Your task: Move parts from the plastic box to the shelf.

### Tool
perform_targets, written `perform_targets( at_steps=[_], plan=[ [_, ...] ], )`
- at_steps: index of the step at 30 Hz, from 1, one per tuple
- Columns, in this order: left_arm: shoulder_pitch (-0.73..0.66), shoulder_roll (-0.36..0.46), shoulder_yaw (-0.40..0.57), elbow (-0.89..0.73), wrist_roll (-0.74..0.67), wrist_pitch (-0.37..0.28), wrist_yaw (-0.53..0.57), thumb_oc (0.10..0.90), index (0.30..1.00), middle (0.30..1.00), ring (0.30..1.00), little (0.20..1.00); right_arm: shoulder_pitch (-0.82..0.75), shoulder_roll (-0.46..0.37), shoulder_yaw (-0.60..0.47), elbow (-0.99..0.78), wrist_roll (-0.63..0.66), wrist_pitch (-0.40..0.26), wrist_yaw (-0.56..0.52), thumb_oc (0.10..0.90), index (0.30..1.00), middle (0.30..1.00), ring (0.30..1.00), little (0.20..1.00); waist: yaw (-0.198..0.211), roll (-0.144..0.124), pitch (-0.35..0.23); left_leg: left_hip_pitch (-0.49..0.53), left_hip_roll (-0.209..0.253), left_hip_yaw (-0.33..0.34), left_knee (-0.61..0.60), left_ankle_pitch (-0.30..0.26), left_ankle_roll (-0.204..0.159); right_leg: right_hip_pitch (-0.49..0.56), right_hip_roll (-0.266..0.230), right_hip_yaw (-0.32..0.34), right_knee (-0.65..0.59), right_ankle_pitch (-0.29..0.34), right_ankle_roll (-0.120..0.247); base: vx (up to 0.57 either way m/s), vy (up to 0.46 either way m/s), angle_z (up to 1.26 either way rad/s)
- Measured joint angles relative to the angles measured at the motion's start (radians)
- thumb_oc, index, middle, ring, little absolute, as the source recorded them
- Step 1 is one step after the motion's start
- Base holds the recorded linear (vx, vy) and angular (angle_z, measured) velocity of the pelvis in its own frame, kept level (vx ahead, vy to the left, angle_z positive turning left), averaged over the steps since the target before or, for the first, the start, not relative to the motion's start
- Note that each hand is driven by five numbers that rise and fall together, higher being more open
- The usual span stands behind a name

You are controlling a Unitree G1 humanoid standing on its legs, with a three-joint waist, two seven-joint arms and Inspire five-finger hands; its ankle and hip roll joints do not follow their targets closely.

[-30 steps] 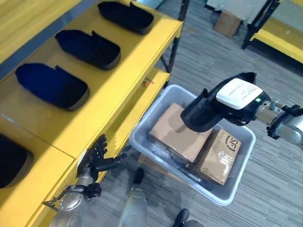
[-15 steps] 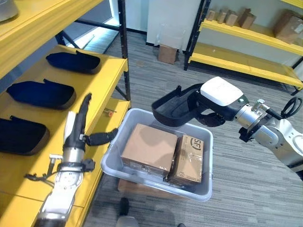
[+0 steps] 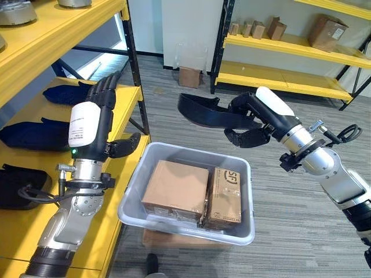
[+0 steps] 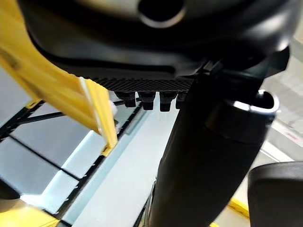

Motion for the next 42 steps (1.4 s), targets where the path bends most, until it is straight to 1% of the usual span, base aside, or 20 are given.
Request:
perform_targets(
  at_steps=[3, 6, 9, 10, 13, 15, 17, 19, 21, 24, 29, 34, 36, 42],
  plan=[
    [-0.005, 0.025, -0.002, -0.007, 0.039, -0.003, 0.0, 0.9, 1.0, 1.0, 1.0, 1.0, 0.0, 0.002, 0.0, 0.005, 0.036, 0.016, 0.003, 0.4, 0.3, 0.3, 0.3, 0.3, -0.018, 0.009, -0.01, 0.0, 0.0, 0.0, 0.0, -0.001, 0.002, 0.0, 0.0, 0.001, 0.0, 0.001, 0.0, 0.0, 0.0, 0.0],
    [-0.04, 0.028, -0.031, -0.007, 0.063, -0.005, 0.0, 0.9, 1.0, 1.0, 1.0, 1.0, -0.001, 0.001, 0.0, 0.018, 0.063, 0.016, 0.006, 0.4, 0.3, 0.3, 0.3, 0.3, -0.019, 0.016, -0.02, 0.001, 0.002, 0.004, 0.0, 0.002, -0.003, 0.0, 0.002, 0.002, 0.0, 0.001, -0.001, 0.0, 0.0, 0.0],
    [-0.051, 0.032, -0.048, -0.011, 0.071, -0.025, 0.0, 0.9, 1.0, 1.0, 1.0, 1.0, -0.002, 0.002, 0.001, 0.029, 0.071, 0.016, 0.007, 0.4, 0.3, 0.3, 0.3, 0.3, -0.023, 0.02, -0.025, 0.007, 0.004, 0.009, 0.0, 0.001, -0.004, 0.0, 0.003, 0.008, 0.0, 0.001, -0.001, 0.01, -0.006, -0.08],
    [-0.067, 0.055, -0.076, -0.01, 0.079, -0.025, 0.0, 0.9, 1.0, 1.0, 1.0, 1.0, -0.009, 0.011, 0.003, 0.055, 0.071, 0.017, 0.009, 0.4, 0.3, 0.3, 0.3, 0.3, -0.02, 0.02, -0.025, 0.015, 0.009, 0.016, 0.0, 0.0, -0.006, 0.002, 0.007, 0.024, 0.0, 0.002, -0.002, 0.01, -0.004, -0.15],
    [-0.077, 0.066, -0.081, -0.012, 0.107, -0.038, 0.0, 0.9, 1.0, 1.0, 1.0, 1.0, -0.01, 0.011, 0.003, 0.059, 0.071, 0.017, 0.01, 0.4, 0.3, 0.3, 0.3, 0.3, -0.024, 0.02, -0.026, 0.017, 0.013, 0.019, 0.0, -0.001, -0.007, 0.001, 0.01, 0.025, 0.0, 0.003, -0.004, 0.0, -0.003, -0.06],
    [-0.079, 0.068, -0.085, -0.015, 0.107, -0.039, 0.0, 0.9, 1.0, 1.0, 1.0, 1.0, -0.011, 0.011, 0.003, 0.059, 0.071, 0.017, 0.01, 0.4, 0.3, 0.3, 0.3, 0.3, -0.033, 0.02, -0.026, 0.018, 0.014, 0.02, 0.0, -0.001, -0.007, 0.001, 0.011, 0.026, 0.0, 0.004, -0.005, 0.0, 0.0, 0.0],
    [-0.096, 0.093, -0.116, -0.019, 0.11, -0.041, 0.0, 0.9, 1.0, 1.0, 1.0, 1.0, -0.014, 0.011, 0.004, 0.061, 0.071, 0.017, 0.01, 0.4, 0.3, 0.3, 0.3, 0.3, -0.044, 0.02, -0.026, 0.018, 0.014, 0.021, 0.0, -0.001, -0.007, 0.001, 0.011, 0.027, 0.0, 0.005, -0.005, 0.0, 0.0, 0.0],
    [-0.112, 0.094, -0.127, -0.019, 0.118, -0.047, 0.0, 0.9, 1.0, 1.0, 1.0, 1.0, -0.016, 0.012, 0.009, 0.061, 0.072, 0.017, 0.01, 0.4, 0.3, 0.3, 0.3, 0.3, -0.047, 0.02, -0.026, 0.019, 0.014, 0.022, 0.0, -0.001, -0.007, 0.001, 0.011, 0.027, 0.0, 0.005, -0.006, 0.0, 0.0, 0.0],
    [-0.121, 0.094, -0.13, -0.02, 0.119, -0.048, 0.0, 0.9, 1.0, 1.0, 1.0, 1.0, -0.043, 0.012, 0.04, 0.073, 0.071, 0.017, 0.012, 0.4, 0.3, 0.3, 0.3, 0.3, -0.049, 0.021, -0.027, 0.02, 0.015, 0.025, 0.0, -0.001, -0.007, 0.0, 0.011, 0.029, 0.0, 0.006, -0.007, 0.0, 0.003, -0.03],
    [-0.145, 0.093, -0.152, -0.024, 0.138, -0.049, 0.0, 0.9, 1.0, 1.0, 1.0, 1.0, -0.049, 0.016, 0.042, 0.075, 0.071, 0.016, 0.014, 0.4, 0.3, 0.3, 0.3, 0.3, -0.048, 0.02, -0.027, 0.02, 0.015, 0.026, 0.0, -0.001, -0.007, -0.001, 0.012, 0.031, 0.0, 0.006, -0.007, 0.0, 0.0, 0.0],
    [-0.162, 0.093, -0.161, -0.025, 0.14, -0.059, 0.0, 0.9, 1.0, 1.0, 1.0, 1.0, -0.063, 0.038, 0.047, 0.079, 0.071, 0.016, 0.016, 0.4, 0.3, 0.3, 0.3, 0.3, -0.051, 0.02, -0.027, 0.023, 0.015, 0.031, 0.0, -0.001, -0.008, -0.002, 0.016, 0.043, 0.0, 0.006, -0.007, 0.0, 0.003, -0.01],
    [-0.204, 0.094, -0.195, -0.032, 0.146, -0.063, 0.0, 0.9, 1.0, 1.0, 1.0, 1.0, -0.112, 0.051, 0.126, 0.081, 0.072, 0.016, 0.048, 0.4, 0.3, 0.3, 0.3, 0.3, -0.05, 0.02, -0.029, 0.029, 0.016, 0.038, 0.0, -0.002, -0.008, -0.001, 0.017, 0.052, 0.0, 0.007, -0.008, 0.01, 0.009, -0.05],
    [-0.207, 0.094, -0.198, -0.032, 0.147, -0.066, 0.0, 0.9, 1.0, 1.0, 1.0, 1.0, -0.113, 0.063, 0.135, 0.081, 0.072, 0.016, 0.059, 0.4, 0.3, 0.3, 0.3, 0.3, -0.05, 0.019, -0.029, 0.031, 0.018, 0.041, 0.0, -0.004, -0.01, -0.001, 0.017, 0.054, 0.0, 0.007, -0.008, 0.01, 0.006, -0.05],
    [-0.227, 0.097, -0.21, -0.031, 0.147, -0.067, -0.001, 0.9, 1.0, 1.0, 1.0, 1.0, -0.121, 0.066, 0.158, 0.081, 0.072, 0.015, 0.08, 0.4, 0.3, 0.3, 0.3, 0.3, -0.049, 0.019, -0.029, 0.032, 0.025, 0.042, 0.0, -0.005, -0.011, -0.002, 0.019, 0.056, 0.0, 0.007, -0.009, 0.0, 0.0, 0.0]
  ],
)
